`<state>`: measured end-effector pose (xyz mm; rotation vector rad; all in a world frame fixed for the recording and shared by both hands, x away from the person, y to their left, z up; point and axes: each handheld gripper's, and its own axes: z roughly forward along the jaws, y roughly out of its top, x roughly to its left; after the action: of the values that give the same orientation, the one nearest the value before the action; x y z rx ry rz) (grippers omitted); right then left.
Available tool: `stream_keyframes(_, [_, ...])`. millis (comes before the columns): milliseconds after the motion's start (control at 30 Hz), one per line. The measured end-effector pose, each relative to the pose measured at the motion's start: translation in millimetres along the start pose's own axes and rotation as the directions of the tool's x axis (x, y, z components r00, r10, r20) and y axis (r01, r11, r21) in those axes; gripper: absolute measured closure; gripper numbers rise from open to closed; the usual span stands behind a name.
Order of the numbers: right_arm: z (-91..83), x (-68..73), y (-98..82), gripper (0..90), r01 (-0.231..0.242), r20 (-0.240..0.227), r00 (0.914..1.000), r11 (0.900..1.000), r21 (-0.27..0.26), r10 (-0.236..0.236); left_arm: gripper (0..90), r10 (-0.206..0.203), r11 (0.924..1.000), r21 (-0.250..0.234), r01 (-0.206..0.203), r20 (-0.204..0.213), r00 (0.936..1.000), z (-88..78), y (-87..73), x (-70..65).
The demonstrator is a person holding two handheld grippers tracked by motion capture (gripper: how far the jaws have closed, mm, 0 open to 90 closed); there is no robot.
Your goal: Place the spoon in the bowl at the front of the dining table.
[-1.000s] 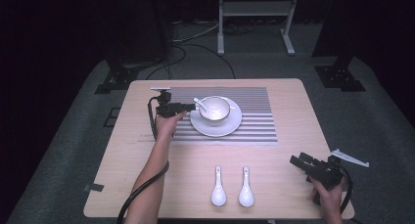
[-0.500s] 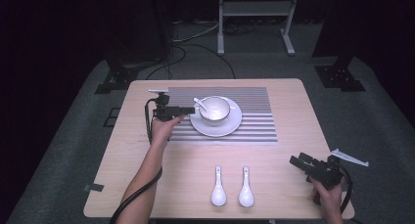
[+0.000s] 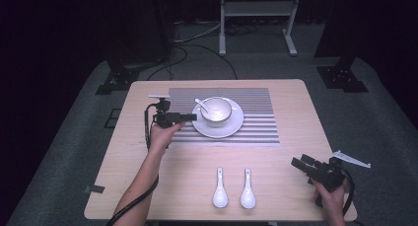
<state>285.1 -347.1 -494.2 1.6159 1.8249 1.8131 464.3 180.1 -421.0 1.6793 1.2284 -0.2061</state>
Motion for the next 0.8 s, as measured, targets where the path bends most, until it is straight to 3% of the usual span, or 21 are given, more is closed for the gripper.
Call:
stream_keyframes(267, [0.1, 0.4, -0.2, 22.1, 0.003, 0.003, 1.0, 1.0, 0.003, -0.003, 28.1, 0.029, 0.9991, 0.032, -0.03, 0.004, 0.9996, -0.8, -7.1, -5.1])
stream_keyframes(800, [0.3, 0.8, -0.6, 22.1, 0.002, 0.013, 0.9999, 1.0, 0.004, -0.002, 24.4, 0.028, 0.9984, 0.048, -0.028, 0.006, 0.9996, -10.7, -28.4, -1.9])
